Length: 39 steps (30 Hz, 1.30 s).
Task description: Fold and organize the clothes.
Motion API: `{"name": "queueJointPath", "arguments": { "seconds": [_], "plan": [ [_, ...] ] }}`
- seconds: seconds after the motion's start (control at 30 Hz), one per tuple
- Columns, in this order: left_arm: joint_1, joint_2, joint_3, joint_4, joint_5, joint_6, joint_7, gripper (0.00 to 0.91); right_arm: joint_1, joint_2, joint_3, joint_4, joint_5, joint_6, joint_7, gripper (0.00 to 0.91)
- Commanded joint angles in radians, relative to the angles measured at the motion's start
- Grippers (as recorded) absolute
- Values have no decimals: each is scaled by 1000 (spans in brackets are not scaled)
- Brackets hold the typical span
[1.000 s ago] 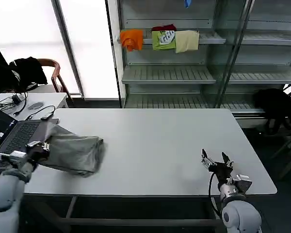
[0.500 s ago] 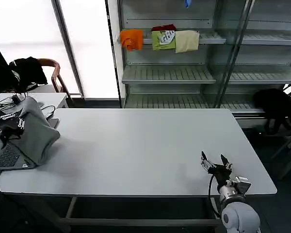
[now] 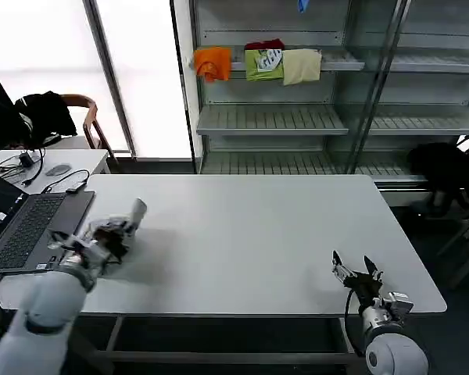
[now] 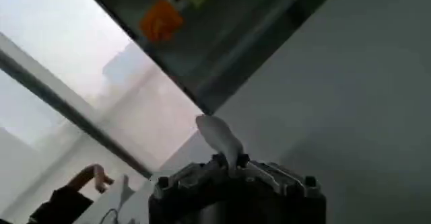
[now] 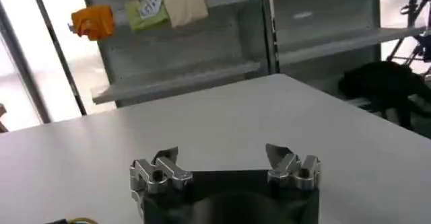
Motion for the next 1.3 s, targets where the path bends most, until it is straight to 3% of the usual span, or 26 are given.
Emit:
{"name": "queueJointPath", "arguments": {
  "seconds": [0.03,0.27,0.37,0.6,0.63,0.67,0.93,1.03,1.17,1.3],
  "plan": [
    [-87,-189,289,-25,-49,58,-124,171,-12,2,11,9,4,4,1,907],
    [-196,-214,361,68,-148,57,-237,202,10,20,8,14,-22,-16,0,907],
    [-247,-242,385,131,-197,56,-298,272,17,24,0,18,-37,-20,-3,907],
    [-381,-346,432,295,-406,55,-489,353,41,33,-17,28,-69,-41,-11,907],
    [-384,-357,437,313,-413,56,-496,504,47,36,-19,27,-74,-46,-11,907],
    [-387,-372,445,323,-411,56,-505,907,54,38,-22,26,-77,-49,-10,907],
    [-383,-422,456,352,-416,54,-545,907,77,56,-62,21,-114,-57,-23,907],
    [-375,-387,437,304,-427,54,-542,907,83,65,-95,31,-106,-81,-46,907],
    [-330,-296,336,212,-441,54,-476,907,125,99,-193,31,-21,-156,-75,907],
    [-282,-218,190,164,-508,54,-441,907,250,176,-310,-82,73,-232,-75,907]
  ]
}}
